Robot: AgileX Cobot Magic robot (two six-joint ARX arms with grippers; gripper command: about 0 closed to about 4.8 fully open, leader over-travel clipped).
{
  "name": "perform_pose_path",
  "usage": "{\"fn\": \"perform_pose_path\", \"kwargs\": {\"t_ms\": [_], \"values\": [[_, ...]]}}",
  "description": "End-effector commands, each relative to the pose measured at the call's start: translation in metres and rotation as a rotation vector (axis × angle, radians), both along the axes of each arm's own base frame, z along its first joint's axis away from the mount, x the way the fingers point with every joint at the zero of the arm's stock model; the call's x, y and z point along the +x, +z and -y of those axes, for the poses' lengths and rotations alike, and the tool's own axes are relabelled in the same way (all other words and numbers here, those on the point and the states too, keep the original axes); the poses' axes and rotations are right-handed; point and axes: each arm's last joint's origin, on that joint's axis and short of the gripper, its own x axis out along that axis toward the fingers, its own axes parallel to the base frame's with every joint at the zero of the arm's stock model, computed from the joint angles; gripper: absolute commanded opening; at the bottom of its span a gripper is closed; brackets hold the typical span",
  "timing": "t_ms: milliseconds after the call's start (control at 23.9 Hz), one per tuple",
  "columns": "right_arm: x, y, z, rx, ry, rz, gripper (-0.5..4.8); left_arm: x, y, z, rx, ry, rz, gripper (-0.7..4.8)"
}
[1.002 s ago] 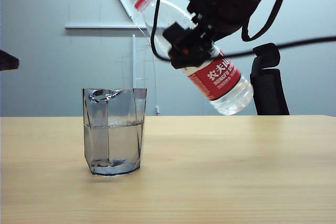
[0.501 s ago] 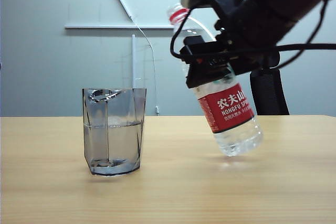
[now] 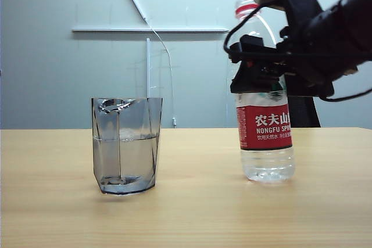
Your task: Pick up the mineral water bottle on the table and pour water into the mug until it's half full.
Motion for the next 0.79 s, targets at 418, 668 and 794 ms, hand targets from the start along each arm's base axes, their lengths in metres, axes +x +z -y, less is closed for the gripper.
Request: {"fn": "perform_pose_path", "kwargs": {"t_ms": [418,668,794], "values": [[-0.0109,-0.0063,0.0085,0.093,-0.008,0.1,2.95,0.0007,0.0015,-0.0012,-0.007,0.015,0.005,-0.02],[-0.0109,-0.0067,0.0085,0.09,-0.009,0.098,3.29,0.0007,0.0014,-0.0013,-0.007,0.015,0.005,-0.02],[-0.011,-0.0067,0.0085,0.09,-0.009,0.097,3.43,0.0007,0.0014,-0.0013,-0.007,0.015,0.005,-0.02]]}}
